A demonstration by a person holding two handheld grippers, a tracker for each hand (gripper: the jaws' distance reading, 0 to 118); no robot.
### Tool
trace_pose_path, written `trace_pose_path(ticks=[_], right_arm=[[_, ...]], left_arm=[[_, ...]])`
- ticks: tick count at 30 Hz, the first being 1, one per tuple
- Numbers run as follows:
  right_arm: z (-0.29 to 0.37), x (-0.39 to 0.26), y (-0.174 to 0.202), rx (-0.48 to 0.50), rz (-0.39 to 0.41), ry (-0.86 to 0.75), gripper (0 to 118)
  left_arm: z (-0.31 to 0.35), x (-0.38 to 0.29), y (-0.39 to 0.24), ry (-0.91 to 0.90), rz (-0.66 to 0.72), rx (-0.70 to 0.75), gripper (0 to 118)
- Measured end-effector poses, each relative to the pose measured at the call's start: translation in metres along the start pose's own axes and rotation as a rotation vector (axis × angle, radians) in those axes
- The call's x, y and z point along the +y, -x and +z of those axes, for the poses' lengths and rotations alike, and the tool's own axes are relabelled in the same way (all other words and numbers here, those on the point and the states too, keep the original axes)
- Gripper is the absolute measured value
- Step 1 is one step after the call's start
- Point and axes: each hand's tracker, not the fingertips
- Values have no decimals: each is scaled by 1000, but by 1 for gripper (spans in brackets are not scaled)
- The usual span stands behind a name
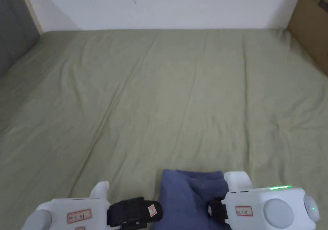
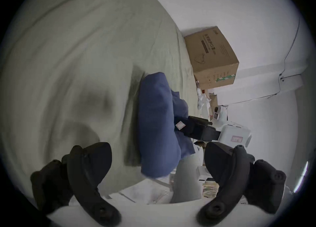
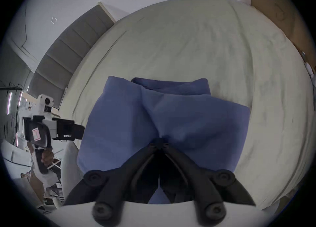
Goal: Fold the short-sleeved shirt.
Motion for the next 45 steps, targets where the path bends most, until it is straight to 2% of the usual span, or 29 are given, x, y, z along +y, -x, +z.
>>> trace_pose_path(ticks=[4, 7, 10, 11, 12, 13, 14, 17, 19, 21, 25, 28, 31, 35, 38, 40, 42, 43, 44, 45], right_arm=[[-1, 1, 1, -6, 3, 4, 0], [0, 1, 1, -5, 1, 3, 0], [1, 0, -2, 6, -20, 1, 0], [1, 1, -3, 10, -27, 1, 0], [1, 1, -3, 12, -32, 1, 0], [1, 1, -3, 10, -33, 1, 0], [1, 1, -3, 3, -32, 1, 0], [7, 3, -2, 5, -40, 4, 0], [14, 5, 3, 9, -54, -9, 0], [21, 10, 11, -13, -33, -46, 0], [30, 18, 16, 26, -64, -90, 0], [28, 20, 20, -5, -55, -93, 0], [27, 21, 20, -2, -59, -89, 0], [18, 22, 22, -3, -81, -80, 0], [11, 25, 26, -13, -88, -70, 0], [6, 27, 27, -6, -99, -65, 0], [1, 30, 30, 1, -105, -60, 0], [-1, 30, 32, 1, -103, -57, 0], [-2, 31, 35, -1, -95, -53, 0], [-3, 31, 36, -2, -87, -50, 0]], left_arm=[[-31, 19, 13, 43, 80, -76, 112], [-57, 28, 18, 103, 97, -107, 112], [-75, 33, 19, 122, 124, -204, 112], [-79, 35, 19, 113, 133, -198, 109], [-82, 36, 21, 108, 131, -193, 87], [-85, 37, 20, 108, 100, -115, 48], [-89, 37, 18, 114, 41, -3, 24], [-82, 37, 15, 122, 43, -82, 24], [-76, 39, 5, 133, -31, -44, 24], [-61, 44, 1, 141, -89, -6, 24], [-13, 61, 10, 101, -99, 44, 24], [48, 80, 26, 31, -123, 167, 24], [113, 99, 46, -23, -124, 322, 24], [185, 129, 68, -3, -177, 656, 24], [214, 141, 72, 3, -255, 976, 24], [218, 147, 76, 58, -394, 1206, 24], [224, 155, 90, 111, -432, 1341, 24], [228, 157, 96, 100, -400, 1328, 25], [231, 160, 98, 83, -364, 1316, 32], [235, 162, 99, 71, -328, 1301, 56]])
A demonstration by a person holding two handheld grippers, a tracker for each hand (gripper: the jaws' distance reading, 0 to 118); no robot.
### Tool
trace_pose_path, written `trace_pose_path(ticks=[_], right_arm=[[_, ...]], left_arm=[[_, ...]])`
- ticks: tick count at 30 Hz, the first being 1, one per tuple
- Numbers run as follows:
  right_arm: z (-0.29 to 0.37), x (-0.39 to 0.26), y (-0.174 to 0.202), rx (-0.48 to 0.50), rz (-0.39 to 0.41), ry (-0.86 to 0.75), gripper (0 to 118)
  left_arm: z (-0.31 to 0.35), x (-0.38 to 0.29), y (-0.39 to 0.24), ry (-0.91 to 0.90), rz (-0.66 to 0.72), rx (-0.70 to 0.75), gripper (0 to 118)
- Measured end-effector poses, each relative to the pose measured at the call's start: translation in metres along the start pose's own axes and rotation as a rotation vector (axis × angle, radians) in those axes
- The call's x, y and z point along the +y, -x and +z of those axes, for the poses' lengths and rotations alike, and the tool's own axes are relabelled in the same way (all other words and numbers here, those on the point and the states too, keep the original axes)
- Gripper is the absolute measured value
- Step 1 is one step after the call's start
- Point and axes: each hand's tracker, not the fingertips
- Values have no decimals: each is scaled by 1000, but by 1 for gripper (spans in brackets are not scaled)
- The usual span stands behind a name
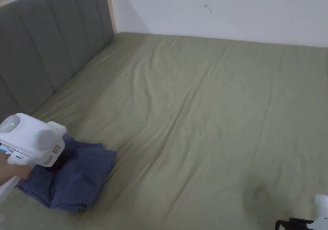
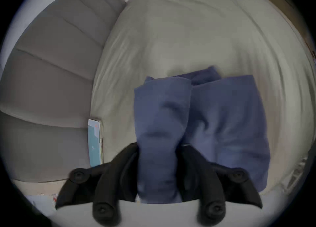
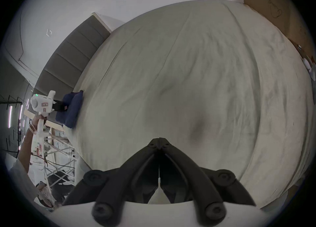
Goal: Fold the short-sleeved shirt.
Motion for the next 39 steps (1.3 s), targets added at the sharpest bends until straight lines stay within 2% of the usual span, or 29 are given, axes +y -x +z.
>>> trace_pose_path(ticks=[2, 3, 8, 9, 10, 11, 12, 13, 19, 24, 27, 33, 39], right_arm=[[-1, 0, 2, 1, 11, 5, 0], [-1, 0, 1, 6, 13, 8, 0], [2, -3, -6, 9, 3, 6, 0], [3, -4, -8, 13, -2, 3, 0], [5, -5, -10, 21, -7, 0, 0], [8, -7, -12, 24, -13, -3, 0], [10, -9, -14, 27, -18, -8, 0], [12, -11, -16, 30, -20, -11, 0], [33, -23, -32, 50, -47, -44, 0], [53, -33, -42, 65, -58, -83, 0], [71, -37, -44, 65, -57, -146, 0], [128, -24, -22, -53, 79, -380, 0], [192, -17, 18, -267, 169, -735, 0]], left_arm=[[4, -1, 3, -33, 45, 13, 94], [8, -1, 5, -54, 74, -3, 107], [33, -3, 6, -93, 184, -141, 108], [39, -5, 3, -110, 207, -175, 104], [45, -7, 0, -124, 232, -215, 91], [50, -10, -7, -138, 269, -265, 63], [57, -14, -15, -147, 328, -324, 13], [62, -17, -22, -157, 352, -376, 0], [108, -54, -117, -299, 336, -535, 0], [155, -68, -182, -407, 231, -465, 0], [191, -74, -213, -483, 236, -427, 0], [266, -86, -259, -726, 193, -239, 0], [322, -107, -280, -990, 258, -141, 0]])
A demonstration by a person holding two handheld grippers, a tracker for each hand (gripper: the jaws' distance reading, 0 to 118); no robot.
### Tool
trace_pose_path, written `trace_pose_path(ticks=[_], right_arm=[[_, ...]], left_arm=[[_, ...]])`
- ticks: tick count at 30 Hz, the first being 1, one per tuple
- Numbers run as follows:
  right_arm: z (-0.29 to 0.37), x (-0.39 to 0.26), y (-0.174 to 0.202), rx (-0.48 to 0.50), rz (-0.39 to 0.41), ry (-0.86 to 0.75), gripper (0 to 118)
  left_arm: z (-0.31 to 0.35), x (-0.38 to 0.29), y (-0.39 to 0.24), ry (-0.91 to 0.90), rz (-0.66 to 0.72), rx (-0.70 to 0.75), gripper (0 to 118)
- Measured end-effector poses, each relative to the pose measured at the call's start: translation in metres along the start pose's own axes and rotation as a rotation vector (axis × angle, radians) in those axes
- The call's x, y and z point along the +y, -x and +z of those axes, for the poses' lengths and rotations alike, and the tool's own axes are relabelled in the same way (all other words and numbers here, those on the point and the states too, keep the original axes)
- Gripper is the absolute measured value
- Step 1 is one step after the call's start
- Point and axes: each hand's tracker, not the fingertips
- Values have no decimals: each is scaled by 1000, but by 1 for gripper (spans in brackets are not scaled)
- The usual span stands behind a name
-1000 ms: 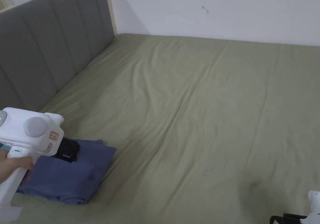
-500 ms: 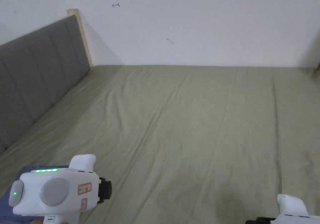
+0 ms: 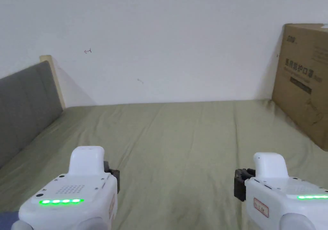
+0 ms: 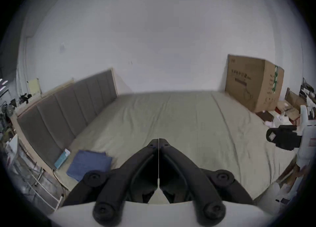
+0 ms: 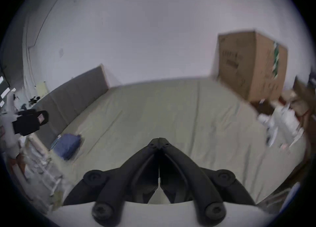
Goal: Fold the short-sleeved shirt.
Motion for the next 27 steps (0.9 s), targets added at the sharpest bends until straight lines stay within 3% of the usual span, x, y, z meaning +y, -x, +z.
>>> trace_pose_path(ticks=[3, 10, 25, 26, 27], right_arm=[[21, 10, 12, -126, 75, -148, 0], [42, 21, 27, -196, 116, -266, 0], [38, 24, 29, -190, 111, -275, 0], [37, 24, 29, -190, 109, -275, 0], [37, 25, 28, -191, 106, -275, 0]], left_arm=[[21, 6, -7, -99, 5, 2, 0], [37, 15, -19, -181, 24, -12, 0], [32, 12, -23, -203, 9, -4, 0], [32, 12, -22, -204, 12, -8, 2], [31, 12, -21, -203, 15, -14, 13]])
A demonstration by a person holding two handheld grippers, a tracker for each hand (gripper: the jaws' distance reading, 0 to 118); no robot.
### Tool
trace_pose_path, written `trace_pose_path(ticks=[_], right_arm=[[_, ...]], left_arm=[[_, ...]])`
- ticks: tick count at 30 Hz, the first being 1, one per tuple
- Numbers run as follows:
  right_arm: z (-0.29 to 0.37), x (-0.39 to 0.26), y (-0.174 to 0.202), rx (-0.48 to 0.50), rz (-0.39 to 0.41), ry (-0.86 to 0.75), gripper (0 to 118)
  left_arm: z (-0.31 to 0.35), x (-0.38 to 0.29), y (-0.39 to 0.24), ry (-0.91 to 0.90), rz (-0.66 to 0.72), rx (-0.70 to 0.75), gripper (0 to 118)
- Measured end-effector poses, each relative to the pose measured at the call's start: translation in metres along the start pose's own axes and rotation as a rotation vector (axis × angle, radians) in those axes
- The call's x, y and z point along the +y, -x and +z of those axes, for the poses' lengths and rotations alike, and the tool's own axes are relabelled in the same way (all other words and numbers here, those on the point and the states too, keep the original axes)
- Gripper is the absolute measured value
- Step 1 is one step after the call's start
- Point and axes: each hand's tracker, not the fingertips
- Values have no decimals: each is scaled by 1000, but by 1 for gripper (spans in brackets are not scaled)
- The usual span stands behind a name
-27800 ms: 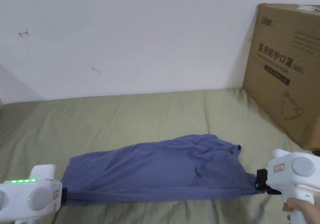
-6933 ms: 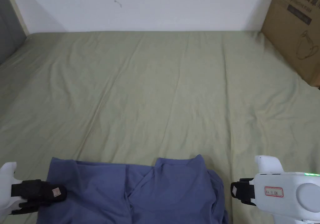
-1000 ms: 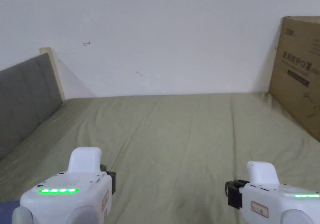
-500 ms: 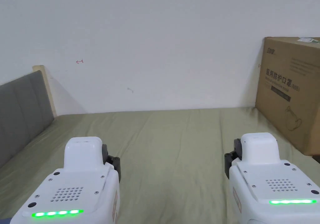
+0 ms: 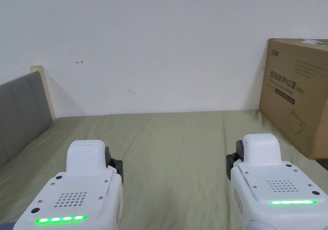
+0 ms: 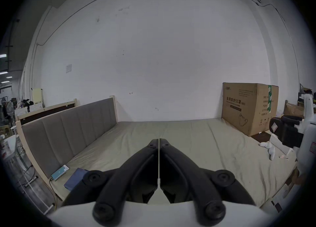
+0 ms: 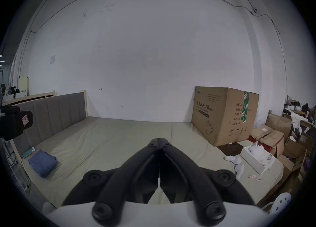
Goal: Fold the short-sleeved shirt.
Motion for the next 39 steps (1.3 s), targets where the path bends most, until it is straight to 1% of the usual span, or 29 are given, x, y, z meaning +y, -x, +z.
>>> trace_pose_path(ticks=[1, 2, 3, 4, 5, 6, 7, 9, 10, 13, 15, 19, 20, 21, 22, 23, 28, 33, 39], right_arm=[[0, 0, 0, -4, -1, -1, 1], [0, 0, 0, -9, 0, -2, 8], [-1, 0, -1, -13, 1, -1, 28], [-1, 0, -1, -17, 0, 0, 50], [-2, 0, -2, -18, -1, 1, 78], [-2, 1, -2, -18, -4, 3, 108], [-3, 0, -3, -16, -8, 5, 118], [-1, -1, -3, -32, -4, -4, 118], [1, 1, -3, -19, 1, -43, 118], [-1, 6, -4, -39, 8, -28, 118], [0, 6, -3, -29, -1, -26, 118], [0, 4, -3, -23, -10, -23, 118], [0, 4, -3, -23, -7, -22, 118], [0, 5, -2, -24, -2, -20, 118], [-1, 3, -3, -24, 1, -19, 118], [-1, 3, -2, -23, 2, -18, 118], [-2, 4, -4, -10, -25, -8, 118], [-3, 2, -4, -15, -23, 2, 118], [-5, -2, -6, -14, -22, 9, 118]], left_arm=[[-1, 0, 1, 0, 8, -7, 31], [-1, 0, 1, 1, 15, -8, 54], [-3, 2, 3, 8, 24, -22, 91], [-5, 2, 4, 17, 36, -33, 108], [-6, 3, 6, 25, 53, -40, 118], [-7, 3, 7, 25, 69, -40, 118], [-5, 3, 8, 11, 84, -39, 118], [-3, 5, 9, 3, 87, -39, 118], [-4, 7, 7, 4, 81, -31, 118], [-9, 10, 3, 45, 38, -32, 118], [-9, 10, 3, 57, 45, -59, 118], [-7, 14, 0, 67, 52, -52, 118], [-7, 15, 2, 68, 66, -77, 118], [-9, 16, 4, 81, 92, -142, 118], [-12, 18, 5, 107, 115, -175, 118], [-13, 19, 6, 127, 117, -161, 118], [-11, 16, -3, 90, 39, -87, 118], [-10, 13, -9, 81, 4, -85, 118], [-11, 13, -10, 84, 12, -102, 118]])
